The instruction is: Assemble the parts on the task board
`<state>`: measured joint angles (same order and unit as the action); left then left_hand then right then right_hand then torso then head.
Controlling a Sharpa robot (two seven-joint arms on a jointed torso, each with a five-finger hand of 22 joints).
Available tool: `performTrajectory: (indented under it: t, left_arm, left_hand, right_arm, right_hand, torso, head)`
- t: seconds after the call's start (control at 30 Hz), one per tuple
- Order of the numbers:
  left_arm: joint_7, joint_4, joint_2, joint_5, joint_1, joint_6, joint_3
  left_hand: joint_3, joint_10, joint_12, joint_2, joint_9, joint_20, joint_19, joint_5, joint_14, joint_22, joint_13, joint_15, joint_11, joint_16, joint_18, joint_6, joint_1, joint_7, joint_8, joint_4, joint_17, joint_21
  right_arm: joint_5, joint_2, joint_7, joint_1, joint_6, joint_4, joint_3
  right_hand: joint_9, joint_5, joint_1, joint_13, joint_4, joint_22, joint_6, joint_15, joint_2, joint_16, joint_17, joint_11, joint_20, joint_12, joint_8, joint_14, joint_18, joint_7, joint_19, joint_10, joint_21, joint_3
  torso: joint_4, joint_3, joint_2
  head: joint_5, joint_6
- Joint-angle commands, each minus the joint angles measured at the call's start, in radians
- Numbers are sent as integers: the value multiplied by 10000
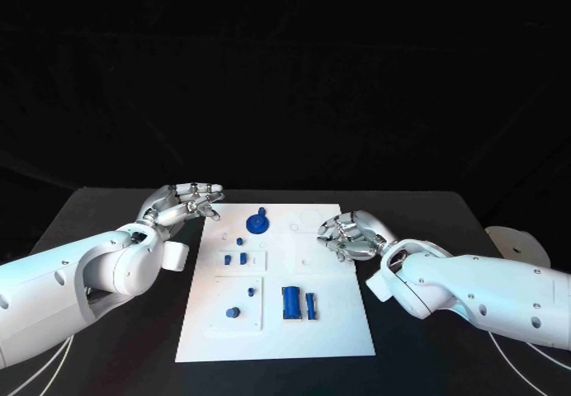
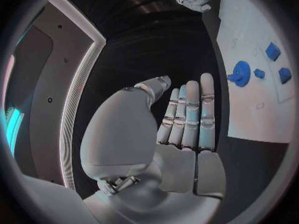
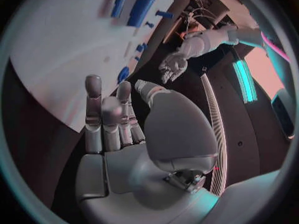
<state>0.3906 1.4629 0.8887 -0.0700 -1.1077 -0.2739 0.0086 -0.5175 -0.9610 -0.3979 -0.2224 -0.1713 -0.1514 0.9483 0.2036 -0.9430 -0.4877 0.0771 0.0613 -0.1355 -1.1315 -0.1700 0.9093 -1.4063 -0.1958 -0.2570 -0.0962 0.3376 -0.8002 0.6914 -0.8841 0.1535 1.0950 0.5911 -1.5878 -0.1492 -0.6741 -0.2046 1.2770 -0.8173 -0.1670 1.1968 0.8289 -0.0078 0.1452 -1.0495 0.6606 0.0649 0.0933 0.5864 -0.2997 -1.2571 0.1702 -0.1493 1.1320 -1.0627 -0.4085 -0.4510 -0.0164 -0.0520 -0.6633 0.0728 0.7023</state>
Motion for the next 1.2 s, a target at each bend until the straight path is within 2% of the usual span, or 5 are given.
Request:
performTrajectory:
  t: [0.03,0.43,0.47,0.67,1.2]
  left_arm:
    - [417,-187,-153,521,22,-122,8]
    - [952,-850,-604,1208,283,-202,13]
    - [470,-775,-535,718,259,-140,3]
    - [543,-612,-584,716,287,-566,-5]
    - [1197,854,-1022,702,540,-4394,-76]
  left_hand:
    - [-12,78,-101,19,-20,-36,-259,-42,273,140,11,42,-8,374,-119,-81,105,-7,-64,65,-192,282]
    - [-362,670,657,39,-115,-900,-1666,-35,1647,2251,-151,806,-433,4969,-13,-445,335,-256,-90,51,-2069,3783]
    - [5175,9610,3979,2224,1713,1514,-9483,-2036,9430,4877,-771,-613,1355,11315,1700,-9093,4366,1958,2570,962,-3376,8002]
    - [5175,9610,3979,2224,1713,1514,-9483,-2036,9430,4877,-771,-613,1355,11315,1700,-9093,6260,1958,2570,962,-3376,8002]
    - [5175,9610,3979,2224,1713,1514,-9483,-2036,9430,4877,-771,-613,1355,11315,1700,-9093,14063,1958,2570,962,-3376,8002]
  right_arm:
    - [-3539,294,2126,108,-766,831,34]
    - [-5892,1496,3542,220,-2329,3568,210]
    - [-4839,1406,2684,221,-1410,3388,203]
    - [-5115,1357,2814,132,-985,2962,374]
    - [-6893,1045,3655,-443,1757,211,1479]
  right_hand:
    - [216,69,102,784,119,-575,-220,224,12,923,-734,238,199,-831,180,565,34,-223,-538,634,809,-374]
    - [1592,604,-390,5177,1021,-3906,-89,1383,-48,5248,-2647,1050,1406,-4055,1213,4108,71,-794,-2648,958,3478,-1694]
    - [6741,2046,-4049,8173,1670,-11968,-8289,78,-1452,10495,-6606,-649,-933,-5864,2997,12571,-1702,1493,-11320,10627,4085,4510]
    - [6741,2046,-12770,8173,1670,-11968,-8289,78,-1452,10495,-6606,-649,-933,-5864,2997,12571,-1702,1493,-11320,10627,4085,4510]
    - [6741,2046,-12770,8173,1670,-11968,-8289,78,-1452,10495,-6606,-649,-933,-5864,2997,12571,-1702,1493,-11320,10627,4085,4510]
  torso:
    - [-1,-23,72]
    - [-44,67,233]
    - [-46,31,195]
    - [-1,135,408]
    - [164,520,1191]
  head:
    - [-31,-300]
    - [-313,-1078]
    - [-244,-949]
    - [-348,-965]
    - [-728,-1023]
